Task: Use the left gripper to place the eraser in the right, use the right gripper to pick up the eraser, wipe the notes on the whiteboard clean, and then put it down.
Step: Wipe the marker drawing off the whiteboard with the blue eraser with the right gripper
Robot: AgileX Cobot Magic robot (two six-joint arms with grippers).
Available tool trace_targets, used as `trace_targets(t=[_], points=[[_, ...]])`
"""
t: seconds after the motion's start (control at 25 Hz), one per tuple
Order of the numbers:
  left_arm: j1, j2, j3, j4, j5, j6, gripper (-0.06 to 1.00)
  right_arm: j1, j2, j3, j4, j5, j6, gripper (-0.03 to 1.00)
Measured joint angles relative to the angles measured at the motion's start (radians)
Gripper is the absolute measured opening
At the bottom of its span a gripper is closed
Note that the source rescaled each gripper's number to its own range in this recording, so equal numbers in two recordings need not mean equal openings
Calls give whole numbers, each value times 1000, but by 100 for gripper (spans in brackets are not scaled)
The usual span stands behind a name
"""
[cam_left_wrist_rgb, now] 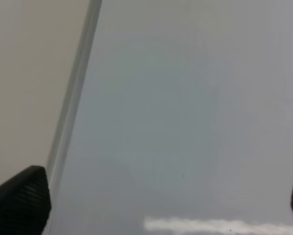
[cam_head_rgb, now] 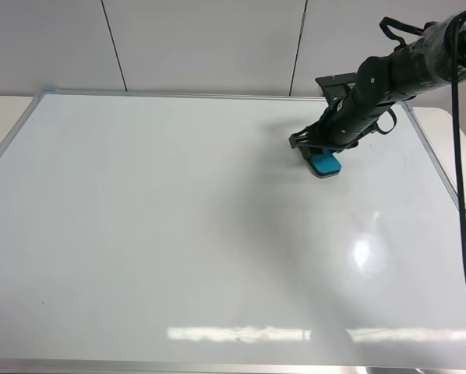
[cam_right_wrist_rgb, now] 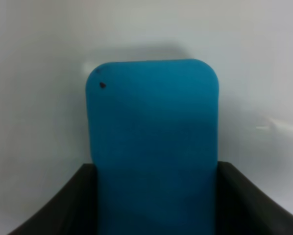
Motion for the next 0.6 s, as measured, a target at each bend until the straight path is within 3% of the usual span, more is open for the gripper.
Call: trace_targets(t=[0.44, 0.6], points=[[0, 0, 0, 0, 0, 0, 100, -252, 9, 2, -25, -84, 9, 0], [0, 0, 0, 0, 0, 0, 100, -271, 9, 2, -29, -69, 9, 0]])
